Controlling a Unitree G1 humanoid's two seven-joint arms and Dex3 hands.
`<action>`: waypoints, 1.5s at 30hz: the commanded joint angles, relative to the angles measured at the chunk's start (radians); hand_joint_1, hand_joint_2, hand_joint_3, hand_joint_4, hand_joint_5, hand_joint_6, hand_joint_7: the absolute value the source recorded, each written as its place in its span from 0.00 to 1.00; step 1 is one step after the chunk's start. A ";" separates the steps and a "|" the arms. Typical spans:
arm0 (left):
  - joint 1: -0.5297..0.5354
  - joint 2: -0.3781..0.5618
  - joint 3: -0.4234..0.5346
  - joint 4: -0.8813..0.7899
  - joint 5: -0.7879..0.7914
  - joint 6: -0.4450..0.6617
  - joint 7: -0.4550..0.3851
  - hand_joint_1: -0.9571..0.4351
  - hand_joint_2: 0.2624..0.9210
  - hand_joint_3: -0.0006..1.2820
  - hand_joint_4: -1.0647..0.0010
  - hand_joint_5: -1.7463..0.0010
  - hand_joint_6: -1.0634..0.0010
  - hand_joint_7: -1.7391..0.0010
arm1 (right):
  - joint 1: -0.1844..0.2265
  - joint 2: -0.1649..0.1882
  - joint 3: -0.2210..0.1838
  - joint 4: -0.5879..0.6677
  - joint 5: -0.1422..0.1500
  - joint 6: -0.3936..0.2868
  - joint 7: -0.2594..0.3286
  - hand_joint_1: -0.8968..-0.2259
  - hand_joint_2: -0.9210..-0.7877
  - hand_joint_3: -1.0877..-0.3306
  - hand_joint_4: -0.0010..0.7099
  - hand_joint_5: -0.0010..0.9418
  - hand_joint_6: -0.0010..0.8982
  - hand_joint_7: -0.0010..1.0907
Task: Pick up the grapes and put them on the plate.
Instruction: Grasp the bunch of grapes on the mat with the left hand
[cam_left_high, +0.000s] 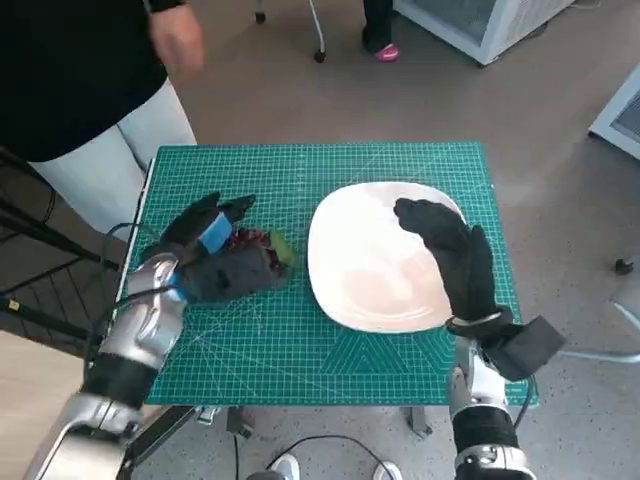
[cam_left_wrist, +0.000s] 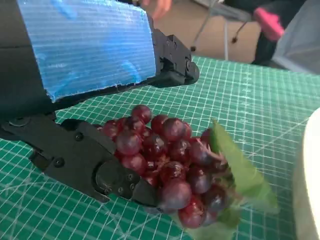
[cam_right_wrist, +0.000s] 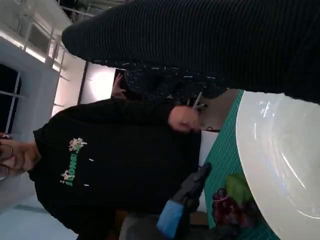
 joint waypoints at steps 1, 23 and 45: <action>-0.081 -0.031 -0.038 0.152 0.018 -0.037 0.050 0.39 0.74 0.01 0.94 1.00 0.74 1.00 | 0.012 -0.005 -0.002 0.013 -0.005 0.008 -0.007 0.72 0.00 0.66 0.65 0.00 0.30 0.49; -0.198 -0.089 -0.129 0.471 0.006 -0.120 0.107 0.40 0.74 0.00 0.93 1.00 0.75 1.00 | 0.017 -0.019 -0.002 0.004 -0.019 -0.005 -0.032 0.73 0.00 0.67 0.66 0.01 0.30 0.49; -0.206 -0.095 -0.136 0.533 -0.006 -0.150 0.137 0.51 0.76 0.00 0.64 0.97 0.47 0.96 | 0.008 -0.020 0.004 0.015 -0.014 -0.011 -0.026 0.72 0.00 0.68 0.67 0.01 0.31 0.48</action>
